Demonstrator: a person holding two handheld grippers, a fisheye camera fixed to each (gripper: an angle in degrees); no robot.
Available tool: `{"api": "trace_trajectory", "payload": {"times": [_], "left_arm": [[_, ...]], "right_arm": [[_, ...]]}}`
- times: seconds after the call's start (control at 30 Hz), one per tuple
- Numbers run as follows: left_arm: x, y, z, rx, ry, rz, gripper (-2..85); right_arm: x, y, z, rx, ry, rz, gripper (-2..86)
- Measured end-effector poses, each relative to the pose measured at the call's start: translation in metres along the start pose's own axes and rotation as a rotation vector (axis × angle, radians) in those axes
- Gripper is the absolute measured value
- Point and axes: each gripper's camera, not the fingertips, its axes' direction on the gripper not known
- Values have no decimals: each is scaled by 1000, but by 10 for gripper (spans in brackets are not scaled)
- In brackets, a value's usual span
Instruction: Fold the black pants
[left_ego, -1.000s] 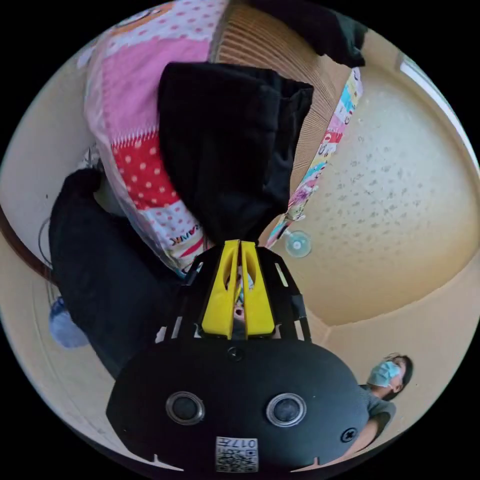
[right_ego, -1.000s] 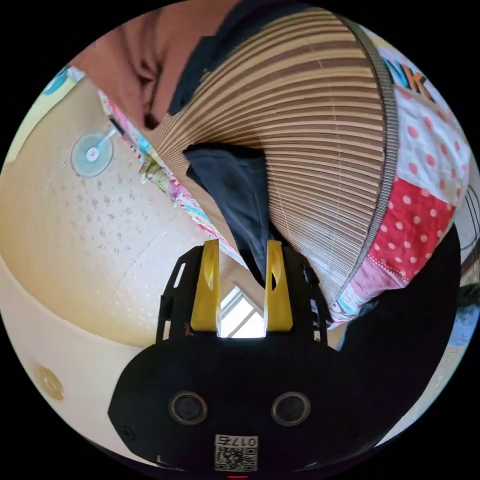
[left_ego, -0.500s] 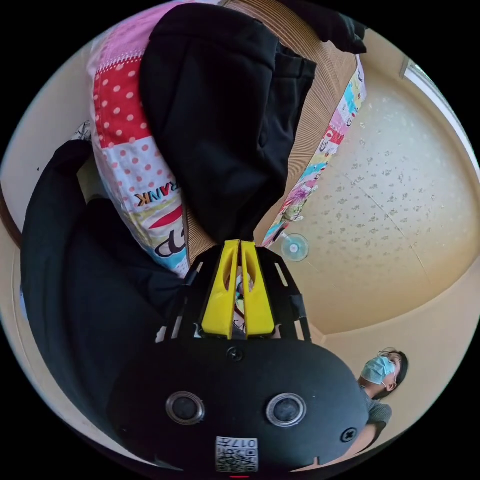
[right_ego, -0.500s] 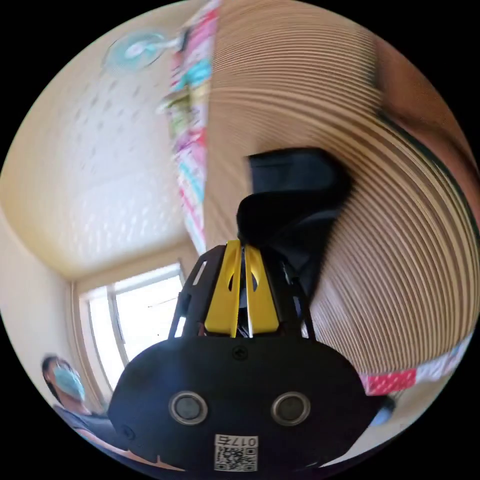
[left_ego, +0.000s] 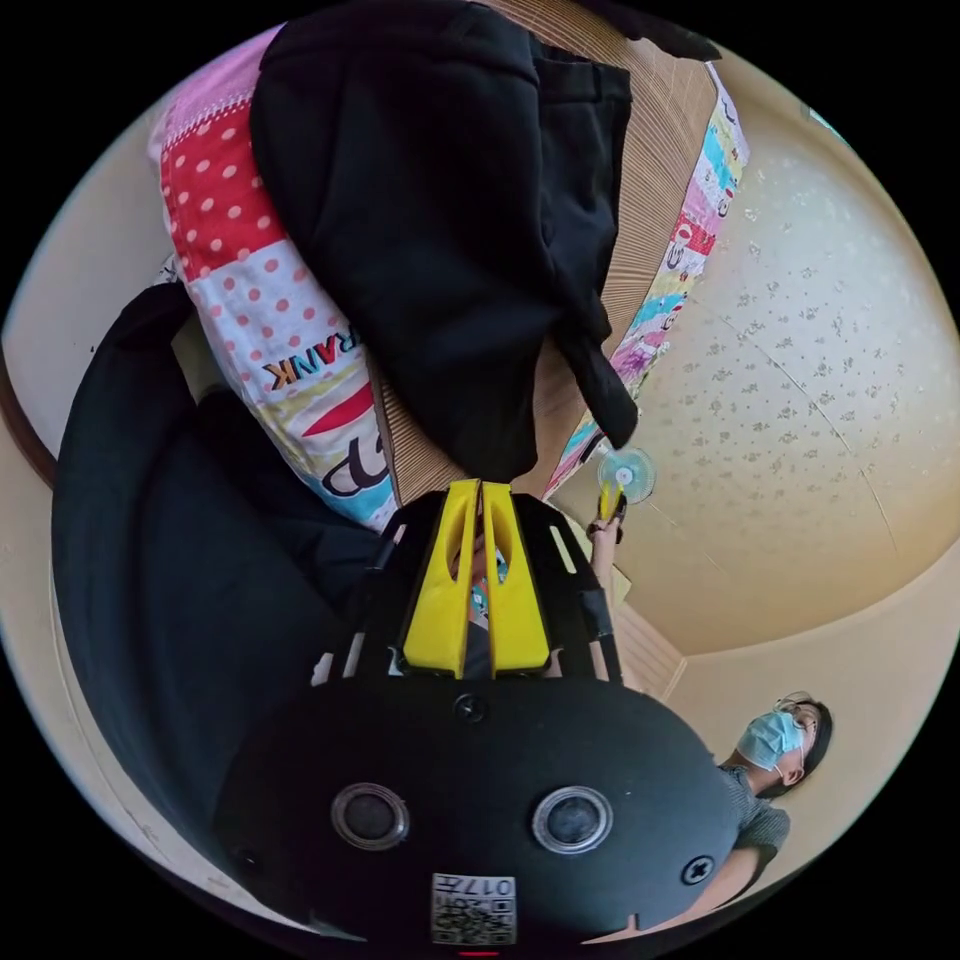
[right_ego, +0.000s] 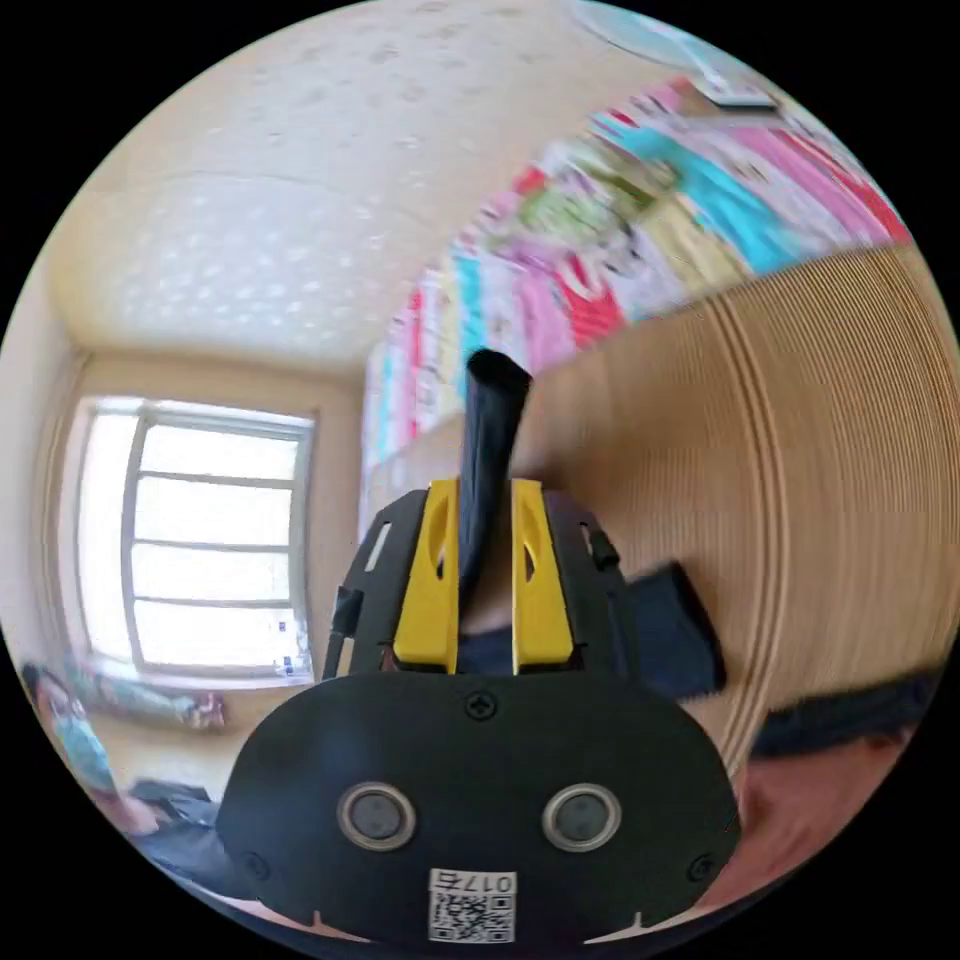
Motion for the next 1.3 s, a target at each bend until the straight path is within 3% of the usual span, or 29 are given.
{"api": "trace_trajectory", "payload": {"times": [0.07,0.17,0.23,0.3,0.47,0.6,0.73,0.9,1.03,1.13,1.3], "left_arm": [[-9,2,-2,15,4,-8,-7],[-22,4,-8,56,9,-21,-1],[-31,5,-11,82,9,-34,11],[-40,4,-13,107,6,-57,32],[-52,-14,-10,147,-70,-65,43],[-44,-39,2,142,-160,-10,48],[-12,-76,18,151,-280,117,53],[55,-132,31,220,-463,353,55],[98,-195,60,257,-620,504,61],[112,-238,90,264,-713,545,42],[110,-282,158,198,-888,553,-6]], "right_arm": [[64,23,38,-168,178,155,136],[122,74,92,-378,311,215,140],[135,110,129,-532,404,146,114],[126,141,144,-548,568,22,40],[125,227,158,-680,803,-121,12],[171,292,143,-787,768,87,6],[230,364,136,-1029,638,368,4],[211,352,98,-712,502,355,4],[184,281,99,-453,286,203,4],[169,213,143,-451,238,107,4],[88,98,234,-465,376,-225,5]]}}
